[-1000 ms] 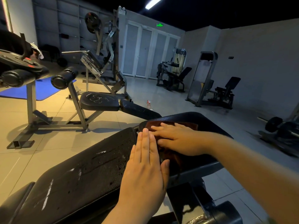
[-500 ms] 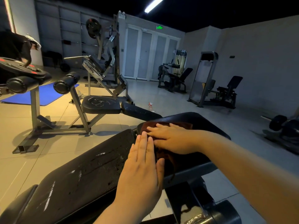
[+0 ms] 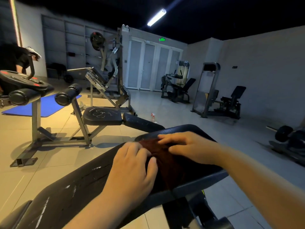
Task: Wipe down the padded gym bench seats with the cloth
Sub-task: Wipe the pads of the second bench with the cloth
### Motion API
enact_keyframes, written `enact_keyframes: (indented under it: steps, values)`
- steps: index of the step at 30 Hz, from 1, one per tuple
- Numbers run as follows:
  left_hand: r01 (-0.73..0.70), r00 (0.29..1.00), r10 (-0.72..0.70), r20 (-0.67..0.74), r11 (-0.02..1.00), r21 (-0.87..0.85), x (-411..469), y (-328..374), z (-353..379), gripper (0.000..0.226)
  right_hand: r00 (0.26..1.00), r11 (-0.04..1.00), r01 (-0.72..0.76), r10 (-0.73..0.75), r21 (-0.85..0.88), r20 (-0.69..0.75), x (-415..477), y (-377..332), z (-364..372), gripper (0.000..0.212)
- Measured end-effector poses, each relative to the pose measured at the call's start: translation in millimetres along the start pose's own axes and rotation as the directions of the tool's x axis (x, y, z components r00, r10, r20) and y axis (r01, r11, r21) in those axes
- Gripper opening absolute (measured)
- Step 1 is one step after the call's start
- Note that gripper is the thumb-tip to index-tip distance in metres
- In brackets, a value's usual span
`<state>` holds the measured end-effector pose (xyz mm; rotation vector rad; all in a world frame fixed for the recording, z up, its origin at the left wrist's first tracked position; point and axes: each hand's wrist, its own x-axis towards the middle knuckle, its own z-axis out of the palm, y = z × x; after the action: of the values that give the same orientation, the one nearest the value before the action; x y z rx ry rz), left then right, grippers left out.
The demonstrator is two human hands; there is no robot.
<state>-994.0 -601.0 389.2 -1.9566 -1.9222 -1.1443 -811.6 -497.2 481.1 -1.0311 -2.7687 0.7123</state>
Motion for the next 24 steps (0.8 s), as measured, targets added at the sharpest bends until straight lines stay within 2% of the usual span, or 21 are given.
enact_keyframes:
  steps: [1, 3, 5, 7, 9, 13, 17, 21, 22, 24]
  values:
    - [-0.023, 1.0, 0.022, -0.01, 0.999, -0.029, 13.3, 2.9, -2.7, 0.047, 0.992, 0.997, -0.016, 0.006, -0.082, -0.128, -2.0, 14.0, -6.3, 0.038]
    - [-0.057, 0.992, 0.075, 0.102, 0.984, -0.171, 40.9, 9.4, -5.5, 0.034, 0.948, 0.97, -0.102, 0.028, -0.22, -0.317, -1.0, 36.5, -10.4, 0.038]
    - [-0.1, 0.92, 0.168, 0.354, 0.974, -0.203, 59.8, 18.4, -1.8, 0.041, 0.937, 0.962, -0.142, 0.055, -0.232, -0.344, 1.6, 44.7, -6.7, 0.039]
    - [-0.164, 0.821, 0.151, 0.551, 0.986, -0.025, 61.3, 23.3, 7.8, 0.053, 0.945, 0.961, -0.163, 0.087, -0.225, -0.315, 4.6, 46.2, -1.8, 0.04]
    - [-0.186, 0.827, 0.124, 0.548, 0.981, 0.059, 47.9, 22.6, 12.2, 0.058, 0.934, 0.962, -0.183, 0.106, -0.201, -0.343, 6.1, 48.6, -1.0, 0.041]
    - [-0.128, 0.856, 0.092, 0.508, 0.991, 0.035, 32.1, 7.8, 2.5, 0.056, 0.914, 0.974, -0.183, 0.118, -0.134, -0.389, 6.2, 54.5, -1.5, 0.04]
    - [0.077, 0.801, -0.103, 0.59, 0.995, 0.068, 73.3, -11.7, 19.1, 0.056, 0.925, 0.962, -0.19, 0.11, -0.195, -0.363, 9.2, 52.5, -1.4, 0.042]
    - [0.196, 0.778, -0.288, 0.559, 0.955, 0.221, 108.0, -6.0, 44.7, 0.066, 0.93, 0.955, -0.198, 0.112, -0.22, -0.351, 10.5, 48.8, -1.0, 0.044]
    - [0.178, 0.784, -0.281, 0.554, 0.956, 0.233, 108.9, -3.8, 45.4, 0.067, 0.929, 0.954, -0.198, 0.11, -0.224, -0.353, 10.0, 48.8, -0.3, 0.044]
    - [0.071, 0.803, -0.161, 0.574, 0.982, 0.176, 98.9, -0.9, 39.1, 0.063, 0.927, 0.953, -0.193, 0.1, -0.232, -0.362, 8.9, 50.1, 0.3, 0.043]
